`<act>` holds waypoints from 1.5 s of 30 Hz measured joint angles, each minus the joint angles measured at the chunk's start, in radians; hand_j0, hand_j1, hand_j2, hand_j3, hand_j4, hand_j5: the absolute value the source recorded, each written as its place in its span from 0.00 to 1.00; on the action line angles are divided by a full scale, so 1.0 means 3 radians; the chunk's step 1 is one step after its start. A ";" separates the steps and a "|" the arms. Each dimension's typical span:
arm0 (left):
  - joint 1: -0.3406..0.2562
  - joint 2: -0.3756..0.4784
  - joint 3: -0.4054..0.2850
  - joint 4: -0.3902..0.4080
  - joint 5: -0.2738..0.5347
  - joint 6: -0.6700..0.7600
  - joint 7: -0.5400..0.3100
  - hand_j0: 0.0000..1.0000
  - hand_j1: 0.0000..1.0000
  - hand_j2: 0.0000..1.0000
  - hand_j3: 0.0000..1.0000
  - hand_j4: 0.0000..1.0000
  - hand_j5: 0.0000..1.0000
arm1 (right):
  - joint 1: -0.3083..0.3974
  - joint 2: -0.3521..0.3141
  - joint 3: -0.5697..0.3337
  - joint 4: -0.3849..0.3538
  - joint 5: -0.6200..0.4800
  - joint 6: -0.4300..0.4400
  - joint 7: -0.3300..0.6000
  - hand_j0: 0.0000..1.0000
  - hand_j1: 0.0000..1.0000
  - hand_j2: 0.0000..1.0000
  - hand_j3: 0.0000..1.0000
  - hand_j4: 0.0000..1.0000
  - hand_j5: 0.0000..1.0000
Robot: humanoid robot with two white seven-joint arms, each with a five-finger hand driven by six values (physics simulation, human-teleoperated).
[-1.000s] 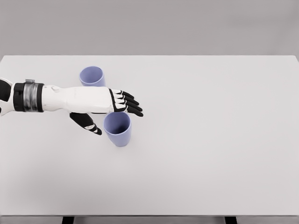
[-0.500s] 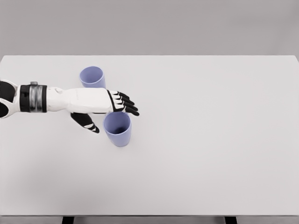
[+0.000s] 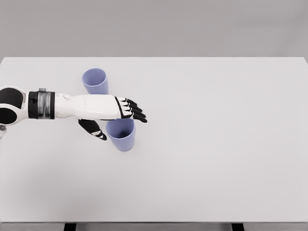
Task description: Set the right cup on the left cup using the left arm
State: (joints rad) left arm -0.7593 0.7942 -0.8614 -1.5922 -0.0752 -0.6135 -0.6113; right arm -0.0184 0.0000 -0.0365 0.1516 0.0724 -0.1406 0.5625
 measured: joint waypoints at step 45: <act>0.0153 -0.0202 0.0008 0.0331 -0.0182 0.0036 -0.0001 0.61 0.61 0.61 0.61 0.61 0.61 | 0.0000 0.0000 0.0000 0.0000 0.0000 0.0000 0.0000 1.00 1.00 1.00 1.00 1.00 1.00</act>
State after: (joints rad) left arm -0.7133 0.7335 -0.8589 -1.4929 -0.1297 -0.6028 -0.6115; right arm -0.0184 0.0000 -0.0365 0.1516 0.0724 -0.1406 0.5625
